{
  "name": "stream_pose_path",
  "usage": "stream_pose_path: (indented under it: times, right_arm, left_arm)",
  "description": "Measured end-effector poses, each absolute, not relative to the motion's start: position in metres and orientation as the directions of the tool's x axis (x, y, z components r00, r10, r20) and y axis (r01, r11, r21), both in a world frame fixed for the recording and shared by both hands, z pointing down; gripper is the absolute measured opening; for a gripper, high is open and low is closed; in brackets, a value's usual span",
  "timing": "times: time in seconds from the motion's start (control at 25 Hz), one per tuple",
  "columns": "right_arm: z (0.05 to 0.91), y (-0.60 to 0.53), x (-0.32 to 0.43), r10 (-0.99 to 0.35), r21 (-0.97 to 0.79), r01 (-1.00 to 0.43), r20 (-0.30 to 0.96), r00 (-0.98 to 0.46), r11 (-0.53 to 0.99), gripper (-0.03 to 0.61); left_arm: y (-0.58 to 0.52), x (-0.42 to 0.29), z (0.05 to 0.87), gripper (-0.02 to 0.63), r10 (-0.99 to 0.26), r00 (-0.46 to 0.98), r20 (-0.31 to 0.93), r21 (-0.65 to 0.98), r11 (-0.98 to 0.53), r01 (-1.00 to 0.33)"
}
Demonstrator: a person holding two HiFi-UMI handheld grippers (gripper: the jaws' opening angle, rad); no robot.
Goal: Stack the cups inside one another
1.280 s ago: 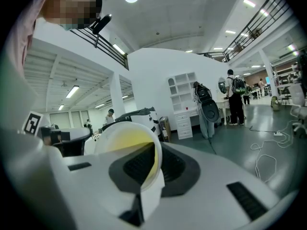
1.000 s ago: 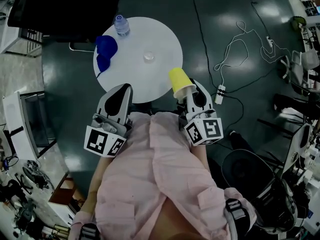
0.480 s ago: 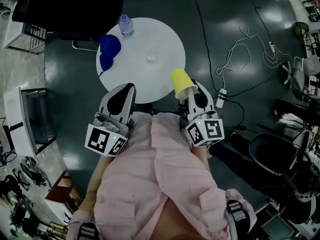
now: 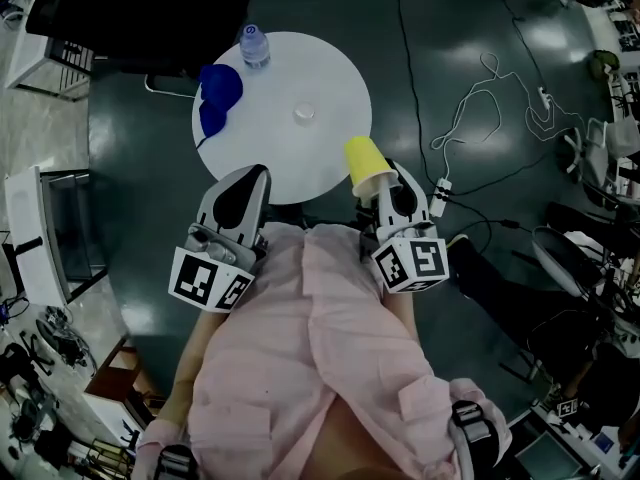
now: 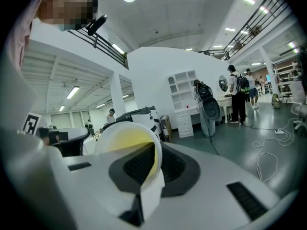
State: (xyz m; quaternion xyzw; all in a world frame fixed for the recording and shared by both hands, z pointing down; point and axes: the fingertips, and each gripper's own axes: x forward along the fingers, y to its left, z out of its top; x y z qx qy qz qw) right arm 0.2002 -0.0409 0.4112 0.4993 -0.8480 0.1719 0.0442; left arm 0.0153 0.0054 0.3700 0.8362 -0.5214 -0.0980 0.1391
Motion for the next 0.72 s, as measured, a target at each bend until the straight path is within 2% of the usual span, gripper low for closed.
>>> stream_pose_path:
  times: [0.72]
  right_arm:
    - [0.4137,-0.0402,0.2058,-0.84,-0.249,-0.869,0.245,-0.484,0.428,0.041]
  left_arm:
    - [0.0064,0.0162,0.3715,0.018,-0.902,0.432,-0.026,0.339,-0.414,-0.845]
